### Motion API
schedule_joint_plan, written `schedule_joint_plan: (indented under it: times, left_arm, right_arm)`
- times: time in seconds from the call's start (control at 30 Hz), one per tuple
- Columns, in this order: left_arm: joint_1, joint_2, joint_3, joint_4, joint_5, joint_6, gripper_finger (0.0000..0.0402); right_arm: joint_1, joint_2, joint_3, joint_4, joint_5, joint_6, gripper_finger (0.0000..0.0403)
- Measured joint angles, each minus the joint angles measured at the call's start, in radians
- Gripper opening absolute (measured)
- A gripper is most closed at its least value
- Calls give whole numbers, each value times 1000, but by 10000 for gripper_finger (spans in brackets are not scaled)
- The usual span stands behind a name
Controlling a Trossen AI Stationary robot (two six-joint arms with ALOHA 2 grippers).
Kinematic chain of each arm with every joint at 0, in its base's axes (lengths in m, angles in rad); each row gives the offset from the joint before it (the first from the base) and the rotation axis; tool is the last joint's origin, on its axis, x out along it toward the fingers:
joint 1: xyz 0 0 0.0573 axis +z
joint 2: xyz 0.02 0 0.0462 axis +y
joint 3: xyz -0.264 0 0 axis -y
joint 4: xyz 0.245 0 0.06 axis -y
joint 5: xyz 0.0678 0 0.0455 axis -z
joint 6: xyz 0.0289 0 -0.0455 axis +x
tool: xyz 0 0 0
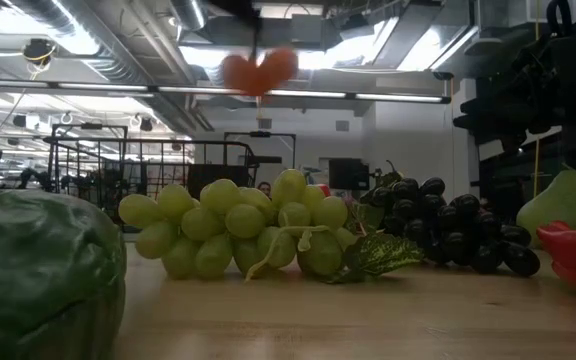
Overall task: Build produce basket
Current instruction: Put the tangerines into the wire basket, then put the green grapes into the wire basket
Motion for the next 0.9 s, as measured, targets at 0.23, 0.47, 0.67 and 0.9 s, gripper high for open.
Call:
schedule_joint_plan:
  times: [0.23,0.47,0.67,0.9]
  left_arm:
    - [57,-14,73,-23,-455,71,0]
    - [234,-84,75,-244,-211,-231,0]
    - [408,-134,74,-509,-42,-519,15]
    - [447,-132,74,-513,-34,-538,52]
  right_arm:
    - [0,0,0,0,-1,0,184]
    - [0,0,0,-1,-6,1,184]
    - [0,2,0,-1,-6,1,184]
    - [0,5,0,-1,-7,1,184]
